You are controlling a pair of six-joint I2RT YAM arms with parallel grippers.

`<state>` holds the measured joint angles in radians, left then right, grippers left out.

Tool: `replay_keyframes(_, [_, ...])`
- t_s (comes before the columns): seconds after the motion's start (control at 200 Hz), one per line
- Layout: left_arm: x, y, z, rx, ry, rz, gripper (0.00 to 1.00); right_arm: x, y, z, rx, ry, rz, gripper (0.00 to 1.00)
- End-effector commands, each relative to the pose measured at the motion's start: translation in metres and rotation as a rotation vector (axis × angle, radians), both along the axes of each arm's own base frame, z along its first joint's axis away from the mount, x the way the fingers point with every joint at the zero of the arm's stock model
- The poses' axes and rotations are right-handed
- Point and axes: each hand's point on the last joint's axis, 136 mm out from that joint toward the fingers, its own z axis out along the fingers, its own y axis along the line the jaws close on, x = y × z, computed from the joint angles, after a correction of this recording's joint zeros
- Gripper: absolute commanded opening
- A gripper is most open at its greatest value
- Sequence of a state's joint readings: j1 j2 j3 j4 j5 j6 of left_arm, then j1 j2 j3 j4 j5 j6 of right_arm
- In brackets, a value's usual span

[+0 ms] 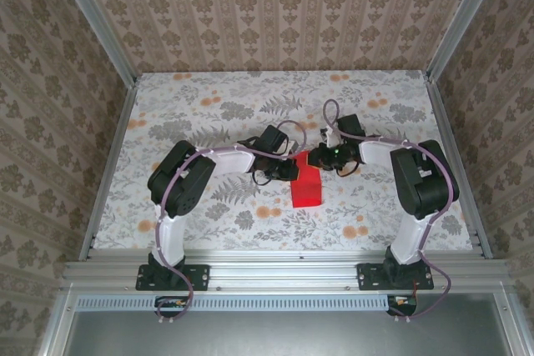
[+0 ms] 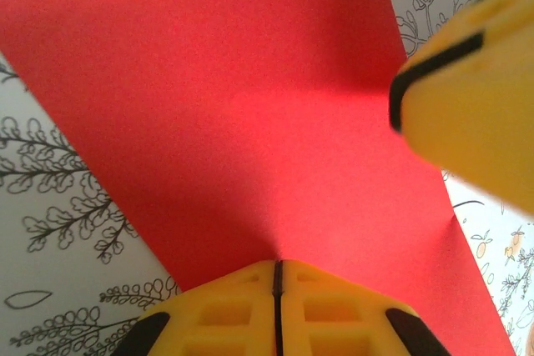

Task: Fold a paper plane with a square sheet of paper (pick it up from the middle)
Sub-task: Fold the square sheet of paper in half at the center of the table.

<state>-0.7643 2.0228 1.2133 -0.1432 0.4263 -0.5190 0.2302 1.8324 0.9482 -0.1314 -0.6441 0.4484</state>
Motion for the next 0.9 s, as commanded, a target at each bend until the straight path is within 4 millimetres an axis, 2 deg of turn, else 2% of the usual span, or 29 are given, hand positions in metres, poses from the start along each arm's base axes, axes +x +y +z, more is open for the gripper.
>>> replay_keyframes(0.0, [-0.039, 0.070, -0.083, 0.331, 0.172, 0.021, 0.08, -0.022, -0.004, -0.013, -0.022, 0.068, 0.020, 0.19])
replay_keyframes(0.285, [-0.041, 0.075, -0.084, 0.347, 0.174, 0.023, 0.08, -0.060, -0.022, -0.036, -0.104, 0.165, 0.021, 0.19])
replay_keyframes(0.475, [-0.041, 0.077, -0.083, 0.354, 0.176, 0.017, 0.08, -0.079, -0.034, -0.035, -0.117, 0.183, -0.003, 0.19])
replay_keyframes(0.54, [-0.040, 0.076, -0.082, 0.353, 0.174, 0.013, 0.08, -0.081, -0.031, -0.029, -0.090, 0.176, -0.005, 0.19])
replay_keyframes(0.74, [-0.039, 0.075, -0.080, 0.354, 0.172, 0.003, 0.08, -0.064, -0.005, 0.020, 0.037, 0.048, -0.023, 0.19])
replay_keyframes(0.815, [-0.038, 0.074, -0.079, 0.354, 0.170, 0.000, 0.08, -0.062, 0.007, 0.023, 0.046, 0.039, -0.008, 0.19])
replay_keyframes(0.895, [-0.037, 0.074, -0.078, 0.353, 0.165, -0.001, 0.08, -0.064, 0.015, 0.015, 0.032, 0.055, 0.012, 0.19])
